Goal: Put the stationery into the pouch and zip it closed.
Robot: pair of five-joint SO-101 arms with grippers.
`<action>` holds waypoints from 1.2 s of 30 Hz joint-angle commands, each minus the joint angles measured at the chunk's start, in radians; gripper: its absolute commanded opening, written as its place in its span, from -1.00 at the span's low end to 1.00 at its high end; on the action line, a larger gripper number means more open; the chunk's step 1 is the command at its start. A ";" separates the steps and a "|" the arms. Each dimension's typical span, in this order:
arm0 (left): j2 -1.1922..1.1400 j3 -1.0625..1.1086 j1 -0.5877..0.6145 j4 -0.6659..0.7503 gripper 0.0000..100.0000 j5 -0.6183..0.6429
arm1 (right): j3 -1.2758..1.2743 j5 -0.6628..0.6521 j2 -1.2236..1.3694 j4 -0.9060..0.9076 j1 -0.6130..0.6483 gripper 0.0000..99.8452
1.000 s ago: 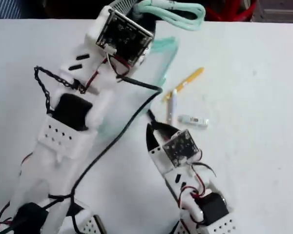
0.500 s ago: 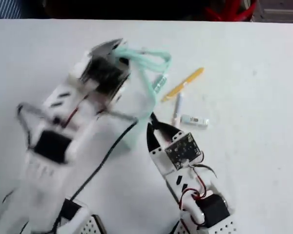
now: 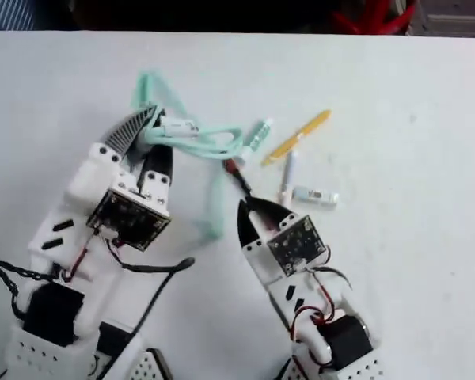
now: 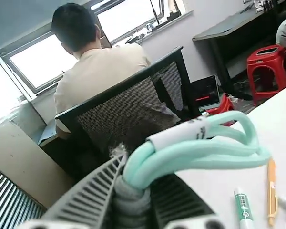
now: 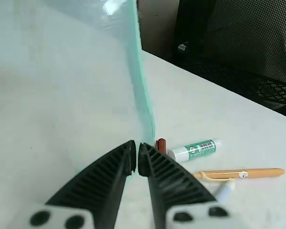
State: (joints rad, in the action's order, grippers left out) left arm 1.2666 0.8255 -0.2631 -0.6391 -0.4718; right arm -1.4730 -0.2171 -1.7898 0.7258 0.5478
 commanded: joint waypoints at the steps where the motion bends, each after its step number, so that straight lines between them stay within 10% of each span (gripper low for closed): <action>1: 0.012 -0.098 0.001 -0.003 -0.95 -0.011 | 0.008 -0.008 -0.008 -0.001 -0.010 -0.97; 27: -0.378 -0.634 -0.174 -0.267 -0.95 0.212 | 0.371 0.000 -0.002 0.128 -0.001 -0.96; 36: -0.478 -0.775 -0.286 -0.385 -0.95 0.261 | 0.480 0.222 0.001 -0.010 0.027 -0.48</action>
State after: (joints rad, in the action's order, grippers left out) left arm 0.8094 0.1350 -0.4703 -0.9689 -0.2186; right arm -1.0311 -0.0575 -1.8021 0.7672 0.5493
